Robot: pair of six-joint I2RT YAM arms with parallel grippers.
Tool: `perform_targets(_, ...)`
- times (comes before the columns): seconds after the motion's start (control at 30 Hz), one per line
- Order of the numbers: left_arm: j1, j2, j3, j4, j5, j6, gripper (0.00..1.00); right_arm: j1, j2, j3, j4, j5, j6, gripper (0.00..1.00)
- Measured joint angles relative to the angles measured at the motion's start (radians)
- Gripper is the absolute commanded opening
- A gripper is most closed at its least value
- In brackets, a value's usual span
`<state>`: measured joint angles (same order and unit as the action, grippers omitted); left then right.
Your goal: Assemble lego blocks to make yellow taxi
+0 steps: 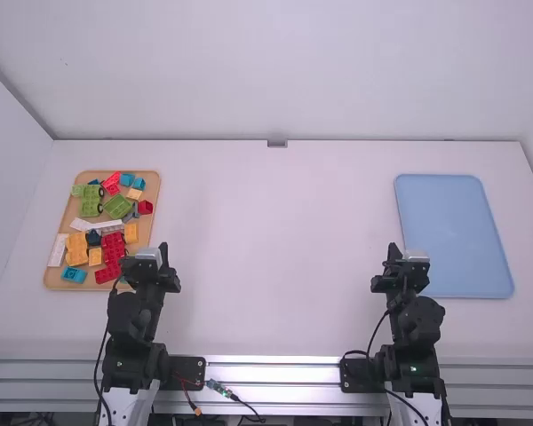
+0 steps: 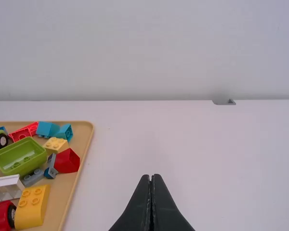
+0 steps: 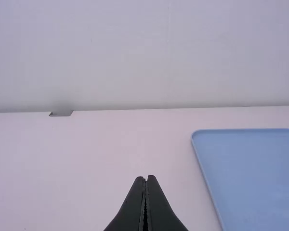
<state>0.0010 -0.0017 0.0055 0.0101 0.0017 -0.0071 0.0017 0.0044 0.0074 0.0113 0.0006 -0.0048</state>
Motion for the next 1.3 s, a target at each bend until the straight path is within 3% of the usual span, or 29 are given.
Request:
perform_targets(0.33, -0.042, 0.055, 0.013, 0.051, -0.035, -0.031, 0.08, -0.022, 0.05, 0.013, 0.051, 0.033, -0.037, 0.07)
perform_targets(0.87, -0.042, 0.207, 0.18, 0.212, -0.138, -0.047, 0.24, -0.022, 0.164, 0.134, 0.171, 0.058, -0.149, 0.19)
perform_targets(1.3, -0.042, 0.413, 0.386, 0.412, -0.134, -0.078, 0.46, -0.034, 0.286, 0.252, 0.291, 0.019, -0.129, 0.32)
